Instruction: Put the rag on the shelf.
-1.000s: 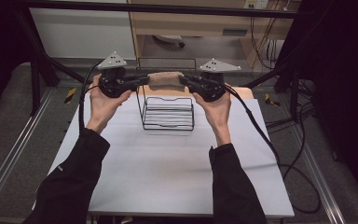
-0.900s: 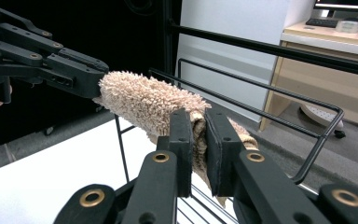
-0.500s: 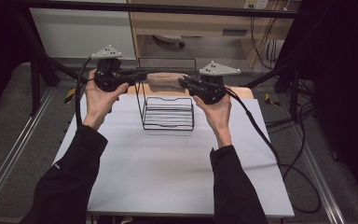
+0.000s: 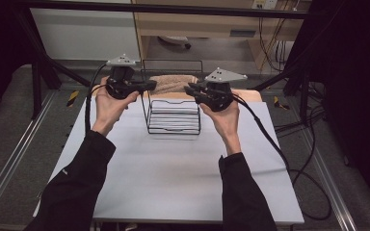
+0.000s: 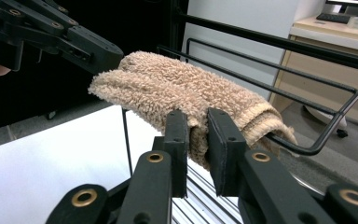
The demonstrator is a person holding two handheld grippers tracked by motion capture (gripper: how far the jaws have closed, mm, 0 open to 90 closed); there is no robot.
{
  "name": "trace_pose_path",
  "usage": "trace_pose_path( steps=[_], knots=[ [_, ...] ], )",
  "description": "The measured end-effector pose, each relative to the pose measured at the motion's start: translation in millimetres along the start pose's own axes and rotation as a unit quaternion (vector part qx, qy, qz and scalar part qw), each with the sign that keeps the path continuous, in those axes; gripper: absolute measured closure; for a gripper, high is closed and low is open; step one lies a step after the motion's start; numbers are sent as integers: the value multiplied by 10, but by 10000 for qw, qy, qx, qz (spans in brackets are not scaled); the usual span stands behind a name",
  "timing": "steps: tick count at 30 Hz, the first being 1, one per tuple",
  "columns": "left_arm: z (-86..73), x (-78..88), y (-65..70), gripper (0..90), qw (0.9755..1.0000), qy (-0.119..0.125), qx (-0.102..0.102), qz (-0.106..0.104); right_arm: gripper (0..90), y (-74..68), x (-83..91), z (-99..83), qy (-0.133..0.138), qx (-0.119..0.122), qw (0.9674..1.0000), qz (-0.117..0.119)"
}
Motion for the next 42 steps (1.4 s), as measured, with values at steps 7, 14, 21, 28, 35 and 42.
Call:
trace_pose_path(
  steps=[7,14,21,28,35,42],
  knots=[
    [-31,-20,-7,900,9999,-57,-99,57,725,-10,11,-5,8,-37,10000,41],
    [-52,-41,-6,900,9997,-114,-191,105,626,-4,94,79,150,-177,9997,108],
    [-129,-86,7,900,9994,-176,-264,122,750,-68,98,133,80,-243,9993,281],
    [-236,-105,-20,900,9993,-186,-281,138,892,-13,-6,-132,-380,-358,9986,132],
    [-311,-160,-49,898,9994,-178,-236,200,883,69,-86,-290,-398,-382,9985,-63],
    [-311,-146,-49,875,9995,-110,-219,215,858,60,-58,-269,-314,-364,9988,-72]
  ],
)
Point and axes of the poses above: each handheld gripper's, and its own axes: x roughly backward along the jaws, z roughly out of its top, y roughly to its right, the point moved 8 cm from there along -x, roughly forward along the jaws, and after that the axes turned 3 degrees about -x, right-handed, at the moved point
